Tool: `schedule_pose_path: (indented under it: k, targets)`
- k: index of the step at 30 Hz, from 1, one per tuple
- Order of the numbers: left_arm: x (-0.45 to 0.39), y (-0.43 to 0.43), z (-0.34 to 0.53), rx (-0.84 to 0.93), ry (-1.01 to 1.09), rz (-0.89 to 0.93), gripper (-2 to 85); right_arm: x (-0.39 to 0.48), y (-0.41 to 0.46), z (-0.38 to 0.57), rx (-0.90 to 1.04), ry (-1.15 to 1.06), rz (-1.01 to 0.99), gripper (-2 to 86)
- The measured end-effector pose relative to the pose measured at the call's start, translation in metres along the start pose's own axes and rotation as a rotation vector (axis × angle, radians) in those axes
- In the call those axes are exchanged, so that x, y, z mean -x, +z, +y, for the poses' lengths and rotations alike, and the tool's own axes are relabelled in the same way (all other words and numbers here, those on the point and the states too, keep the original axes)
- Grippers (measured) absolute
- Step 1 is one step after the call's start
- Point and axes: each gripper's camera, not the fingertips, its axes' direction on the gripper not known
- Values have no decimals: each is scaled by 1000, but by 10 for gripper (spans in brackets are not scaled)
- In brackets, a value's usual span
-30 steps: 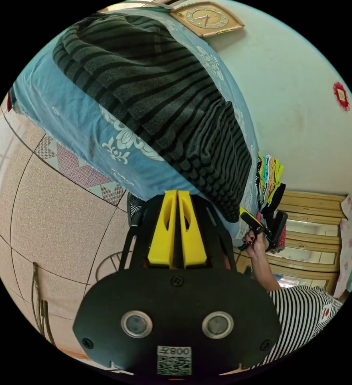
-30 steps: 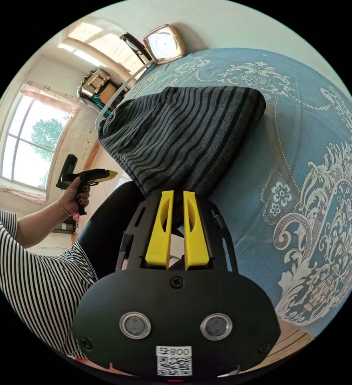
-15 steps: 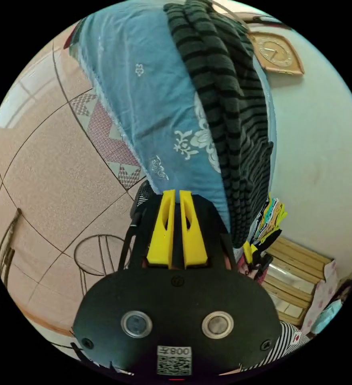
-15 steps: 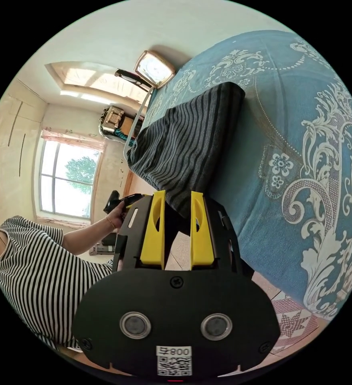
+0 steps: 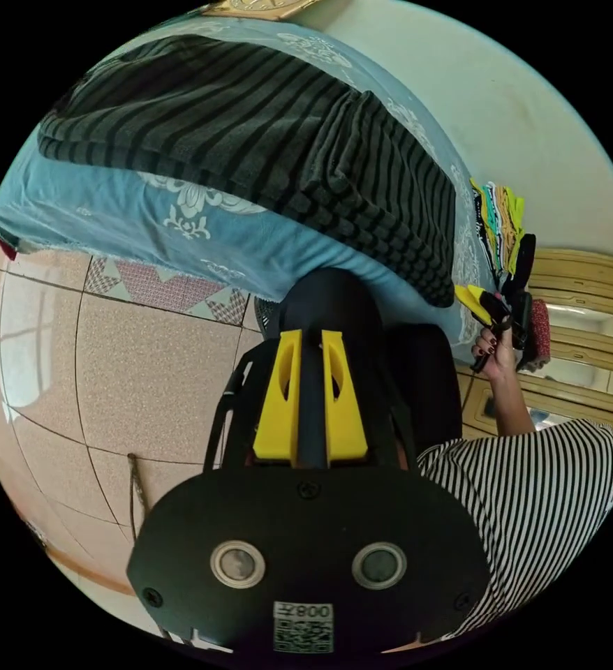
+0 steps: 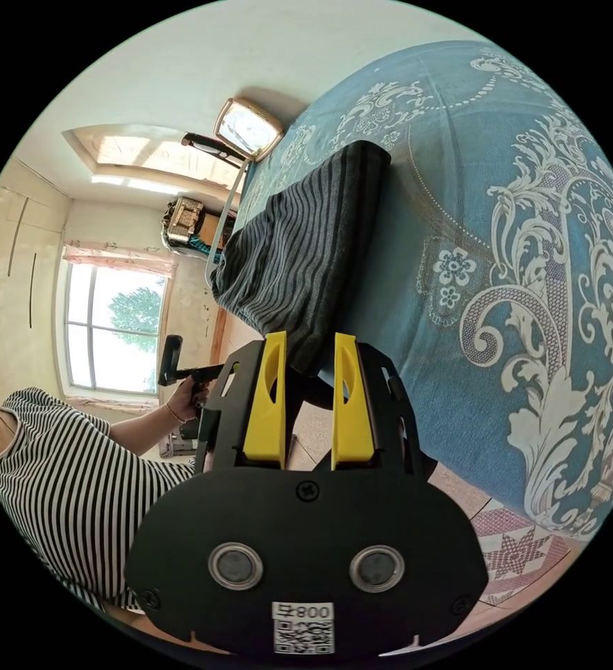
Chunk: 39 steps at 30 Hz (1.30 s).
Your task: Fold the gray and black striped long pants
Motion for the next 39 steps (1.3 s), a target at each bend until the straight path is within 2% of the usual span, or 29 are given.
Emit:
schedule_pose_path:
  k: [3, 5, 8, 10, 14, 16, 22, 26, 30, 35, 39]
  targets:
    - [16, -1, 22, 67, -45, 50, 49, -5, 1, 7, 0, 10, -25, 105]
    - [31, -11, 38, -21, -123, 197, 53, -9, 1, 11, -9, 21, -46, 105]
    - [29, -9, 34, -116, -107, 373, 60, -12, -1, 12, -23, 29, -56, 105]
    - [12, 5, 20, -91, -41, 404, 62, -14, -3, 11, -32, 36, -54, 105]
    - [-40, 56, 3, 147, 160, 151, 30, -15, -4, 5, -11, 33, -15, 105]
    - [-43, 52, 11, 137, 214, 79, 18, -15, -1, 5, 3, 32, -25, 105]
    - [-12, 41, 29, 183, 131, -2, 18, -21, 9, 8, 20, 38, -57, 105]
    - [-25, 49, 3, 51, 215, 224, 54, -18, 7, 7, 3, 32, -57, 108]
    - [-58, 91, -23, 103, 316, 312, 100, -17, -4, 4, -23, 35, -22, 113]
    - [-60, 165, -40, 175, 203, 577, 125, -33, 0, -3, 11, 99, -26, 115]
    - [-45, 194, -45, 171, 108, 676, 129, -37, 21, -5, 86, 114, -56, 109]
